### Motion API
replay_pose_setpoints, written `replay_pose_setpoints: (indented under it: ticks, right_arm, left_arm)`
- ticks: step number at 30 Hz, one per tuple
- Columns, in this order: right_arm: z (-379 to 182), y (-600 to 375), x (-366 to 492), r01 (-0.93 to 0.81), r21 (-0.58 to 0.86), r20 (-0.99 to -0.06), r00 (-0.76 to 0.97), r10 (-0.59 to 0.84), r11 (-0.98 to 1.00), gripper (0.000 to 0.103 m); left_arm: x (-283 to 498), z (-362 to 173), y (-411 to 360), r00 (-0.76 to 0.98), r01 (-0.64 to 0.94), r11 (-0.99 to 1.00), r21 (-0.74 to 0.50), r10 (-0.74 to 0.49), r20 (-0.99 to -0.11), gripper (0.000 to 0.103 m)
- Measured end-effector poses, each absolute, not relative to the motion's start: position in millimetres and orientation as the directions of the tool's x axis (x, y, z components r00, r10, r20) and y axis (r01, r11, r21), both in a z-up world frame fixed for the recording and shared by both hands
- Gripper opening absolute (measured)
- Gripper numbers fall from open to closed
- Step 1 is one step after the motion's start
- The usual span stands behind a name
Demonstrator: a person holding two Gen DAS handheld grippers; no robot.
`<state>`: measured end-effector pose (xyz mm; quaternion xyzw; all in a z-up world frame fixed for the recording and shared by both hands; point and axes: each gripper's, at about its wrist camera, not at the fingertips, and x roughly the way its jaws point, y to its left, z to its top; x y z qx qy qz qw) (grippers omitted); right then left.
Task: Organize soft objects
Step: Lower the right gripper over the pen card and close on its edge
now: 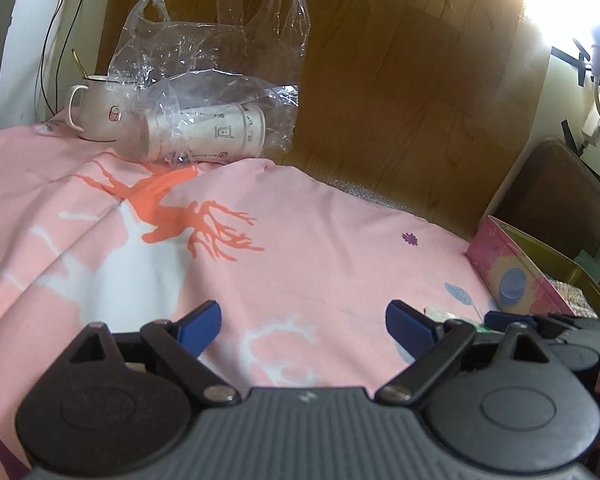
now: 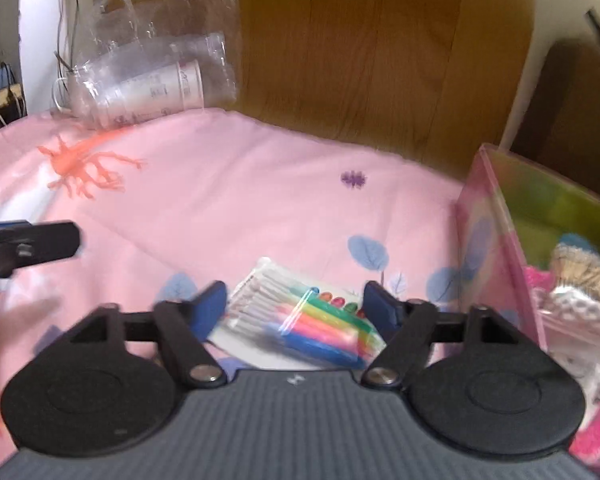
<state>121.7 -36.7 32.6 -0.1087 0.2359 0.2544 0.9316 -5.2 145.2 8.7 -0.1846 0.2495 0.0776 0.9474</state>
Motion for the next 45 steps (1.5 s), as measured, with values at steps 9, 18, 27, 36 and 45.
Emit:
replay_pose_setpoints:
  ticks: [9, 18, 27, 36, 45]
  right_arm:
    - [25.9, -73.0, 59.6, -0.629, -0.014, -0.500, 0.678, 0.539, 0.778, 0.058]
    - [-3.0, -194.5, -22.7, -0.308, -0.051, -0.416, 0.871, 0.261, 0.950, 0.058]
    - [-22.5, -299.3, -78.7, -0.163, 0.216, -0.305, 0.925, 0.225, 0.963, 0.089]
    - [-37.8, -310.5, -83.6, -0.216, 0.077, -0.339, 0.912, 0.230, 0.973, 0.088]
    - [-40.2, -264.4, -80.9, -0.143, 0.154, -0.255, 0.950, 0.179, 0.978, 0.092]
  left_arm:
    - [-6.2, 7.9, 142.2, 0.866, -0.221, 0.925, -0.310, 0.040, -0.499, 0.093]
    - [-5.8, 13.4, 108.1, 0.874, -0.150, 0.976, -0.160, 0.056, -0.483, 0.093]
    - [-12.4, 29.1, -11.6, 0.738, 0.243, 0.939, -0.245, -0.343, -0.582, 0.093]
    - [-21.6, 19.3, -104.6, 0.496, 0.463, 0.824, -0.326, -0.546, -0.675, 0.091]
    - [-10.0, 17.2, -107.7, 0.503, 0.394, 0.854, -0.340, -0.510, -0.698, 0.088]
